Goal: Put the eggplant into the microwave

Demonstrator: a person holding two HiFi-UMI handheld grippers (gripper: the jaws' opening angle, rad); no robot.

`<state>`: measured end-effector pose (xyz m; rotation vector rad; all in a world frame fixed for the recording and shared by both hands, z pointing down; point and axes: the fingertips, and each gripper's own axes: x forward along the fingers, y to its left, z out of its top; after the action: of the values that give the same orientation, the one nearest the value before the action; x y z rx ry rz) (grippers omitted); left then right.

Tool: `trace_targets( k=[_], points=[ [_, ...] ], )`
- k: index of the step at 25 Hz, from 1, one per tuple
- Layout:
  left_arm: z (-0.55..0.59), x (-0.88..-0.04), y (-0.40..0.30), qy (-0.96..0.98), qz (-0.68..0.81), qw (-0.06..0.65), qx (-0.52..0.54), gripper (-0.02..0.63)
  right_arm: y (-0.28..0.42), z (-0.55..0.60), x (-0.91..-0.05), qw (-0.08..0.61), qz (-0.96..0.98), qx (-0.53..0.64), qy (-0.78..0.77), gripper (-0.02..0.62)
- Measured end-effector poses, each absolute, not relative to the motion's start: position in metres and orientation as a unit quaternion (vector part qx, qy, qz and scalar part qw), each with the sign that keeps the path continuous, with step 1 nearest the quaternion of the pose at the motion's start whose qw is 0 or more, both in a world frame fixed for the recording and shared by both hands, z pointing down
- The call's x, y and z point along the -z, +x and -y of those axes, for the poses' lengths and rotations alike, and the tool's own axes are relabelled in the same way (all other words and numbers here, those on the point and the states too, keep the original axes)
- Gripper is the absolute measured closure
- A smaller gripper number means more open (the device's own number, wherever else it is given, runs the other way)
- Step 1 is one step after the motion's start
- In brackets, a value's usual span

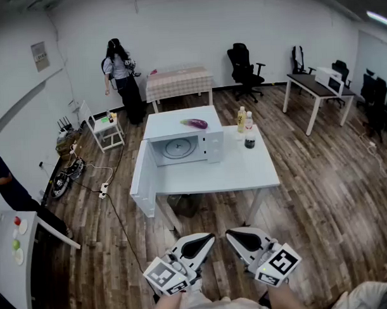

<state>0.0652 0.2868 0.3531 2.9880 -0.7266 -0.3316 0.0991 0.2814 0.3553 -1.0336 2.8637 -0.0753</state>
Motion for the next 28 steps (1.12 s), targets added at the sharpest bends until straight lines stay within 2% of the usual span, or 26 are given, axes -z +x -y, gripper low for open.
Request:
trace_targets(
  k=[19,28],
  points=[
    [-0.281,-0.358,0.067,0.964,0.241,0.030,0.106,0.606,0.098,-0.273,-0.362,0.048,-0.941,0.037,-0.333,0.563],
    [-0.277,-0.358,0.074,0.965,0.237,0.031,0.107,0.606,0.111,-0.265,-0.360,0.070,-0.938,0.055,-0.336,0.561]
  ],
)
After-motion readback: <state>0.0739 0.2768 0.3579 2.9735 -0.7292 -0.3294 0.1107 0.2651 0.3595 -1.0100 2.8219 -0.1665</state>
